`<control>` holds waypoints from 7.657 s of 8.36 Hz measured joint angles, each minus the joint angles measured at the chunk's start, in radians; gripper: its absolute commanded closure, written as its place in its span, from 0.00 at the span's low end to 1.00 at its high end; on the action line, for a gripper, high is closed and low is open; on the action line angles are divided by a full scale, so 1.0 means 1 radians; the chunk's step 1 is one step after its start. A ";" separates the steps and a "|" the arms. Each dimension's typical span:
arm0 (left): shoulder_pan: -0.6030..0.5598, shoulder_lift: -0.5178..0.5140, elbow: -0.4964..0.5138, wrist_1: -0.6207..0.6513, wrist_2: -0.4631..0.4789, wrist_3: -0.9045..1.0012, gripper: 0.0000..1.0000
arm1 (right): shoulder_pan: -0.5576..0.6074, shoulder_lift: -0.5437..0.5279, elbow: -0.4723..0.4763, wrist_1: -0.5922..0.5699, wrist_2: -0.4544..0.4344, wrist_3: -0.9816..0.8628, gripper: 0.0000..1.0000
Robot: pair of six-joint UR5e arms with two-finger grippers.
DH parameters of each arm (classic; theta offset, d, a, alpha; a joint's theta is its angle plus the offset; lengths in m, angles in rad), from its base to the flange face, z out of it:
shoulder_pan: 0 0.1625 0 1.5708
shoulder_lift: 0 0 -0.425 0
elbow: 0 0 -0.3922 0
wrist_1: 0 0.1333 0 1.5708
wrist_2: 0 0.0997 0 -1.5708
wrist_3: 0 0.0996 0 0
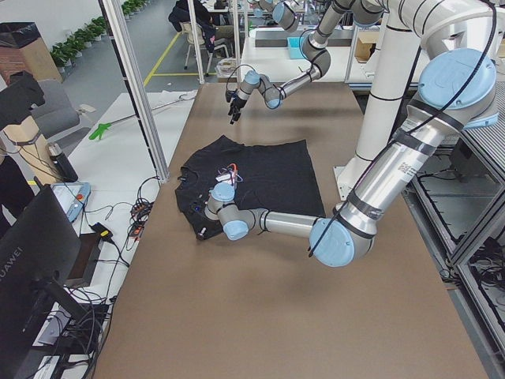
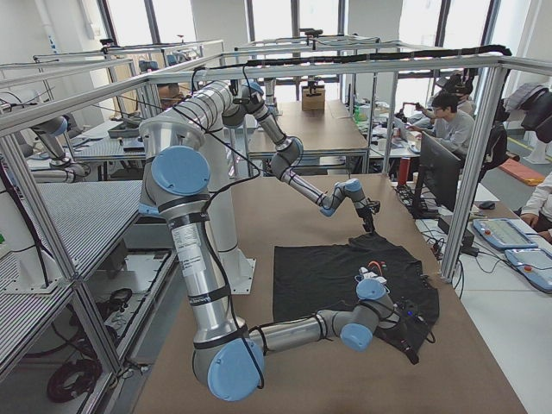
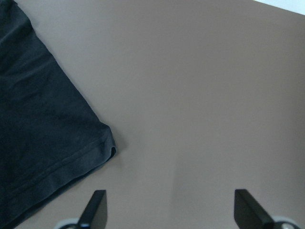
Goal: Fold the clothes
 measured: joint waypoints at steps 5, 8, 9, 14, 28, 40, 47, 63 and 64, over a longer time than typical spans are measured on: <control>-0.005 0.002 0.008 0.005 0.010 0.005 0.51 | 0.000 0.000 0.000 0.000 -0.002 -0.002 0.06; -0.006 0.006 0.014 0.005 0.012 0.006 1.00 | 0.000 0.000 0.000 0.000 -0.002 -0.002 0.06; -0.008 0.006 0.013 0.005 0.009 0.005 1.00 | 0.000 0.000 0.000 0.000 -0.002 -0.001 0.06; -0.020 -0.002 -0.018 0.007 -0.011 -0.011 1.00 | 0.000 -0.001 0.000 0.000 -0.002 -0.001 0.06; 0.195 -0.336 0.024 0.190 0.264 -0.504 0.00 | -0.007 0.020 -0.020 -0.002 -0.002 0.001 0.06; 0.193 -0.355 0.024 0.198 0.266 -0.515 0.00 | -0.065 0.175 -0.254 0.054 -0.033 0.198 0.29; 0.193 -0.354 0.024 0.196 0.266 -0.513 0.00 | -0.066 0.208 -0.299 0.058 -0.036 0.196 1.00; 0.136 -0.295 0.003 0.160 0.168 -0.364 0.00 | -0.269 0.541 -0.210 -0.283 -0.261 0.620 0.05; 0.136 -0.295 -0.010 0.158 0.146 -0.363 0.00 | -0.276 0.541 -0.205 -0.283 -0.268 0.587 0.05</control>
